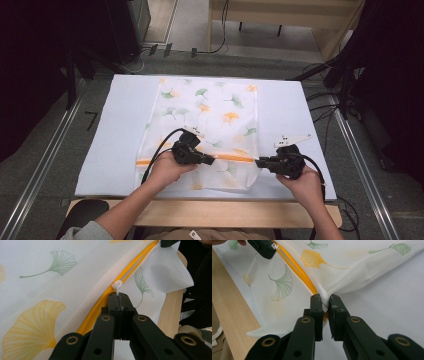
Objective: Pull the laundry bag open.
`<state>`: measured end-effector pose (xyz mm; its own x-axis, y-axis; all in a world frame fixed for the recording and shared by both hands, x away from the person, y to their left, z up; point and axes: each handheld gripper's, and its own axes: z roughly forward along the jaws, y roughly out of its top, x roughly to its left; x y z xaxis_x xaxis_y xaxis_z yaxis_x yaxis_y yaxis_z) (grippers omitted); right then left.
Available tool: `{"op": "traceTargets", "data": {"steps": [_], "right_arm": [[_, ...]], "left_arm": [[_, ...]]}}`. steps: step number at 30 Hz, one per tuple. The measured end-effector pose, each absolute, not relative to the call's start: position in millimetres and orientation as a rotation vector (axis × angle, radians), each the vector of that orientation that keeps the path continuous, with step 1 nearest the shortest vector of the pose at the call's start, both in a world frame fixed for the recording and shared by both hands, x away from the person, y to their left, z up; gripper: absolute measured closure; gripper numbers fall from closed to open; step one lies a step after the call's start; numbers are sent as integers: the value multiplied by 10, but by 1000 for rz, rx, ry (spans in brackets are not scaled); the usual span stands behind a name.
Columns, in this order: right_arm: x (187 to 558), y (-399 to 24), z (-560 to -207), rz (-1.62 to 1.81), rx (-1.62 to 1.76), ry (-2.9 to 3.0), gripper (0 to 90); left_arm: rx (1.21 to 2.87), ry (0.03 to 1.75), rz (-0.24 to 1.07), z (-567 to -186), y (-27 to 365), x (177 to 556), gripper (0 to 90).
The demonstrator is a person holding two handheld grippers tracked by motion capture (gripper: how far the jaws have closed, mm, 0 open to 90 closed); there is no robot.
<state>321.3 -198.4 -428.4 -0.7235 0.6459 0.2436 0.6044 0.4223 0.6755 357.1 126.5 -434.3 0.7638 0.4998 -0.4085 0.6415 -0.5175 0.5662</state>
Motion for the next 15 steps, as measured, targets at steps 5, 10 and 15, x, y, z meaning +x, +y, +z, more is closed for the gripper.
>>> {"op": "traceTargets", "data": {"steps": [5,10,15], "right_arm": [[3220,-1988,-4284,1202,1146,2608,846],[3232,-2000,-4282,1201,1151,2611,847],[3254,-2008,-4292,1188,1153,2617,846]], "left_arm": [[2223,863,-256,-4348,1292,3570,900],[2226,882,-259,-4352,1370,3568,900],[2234,877,-252,-4336,1503,3558,900]]}}
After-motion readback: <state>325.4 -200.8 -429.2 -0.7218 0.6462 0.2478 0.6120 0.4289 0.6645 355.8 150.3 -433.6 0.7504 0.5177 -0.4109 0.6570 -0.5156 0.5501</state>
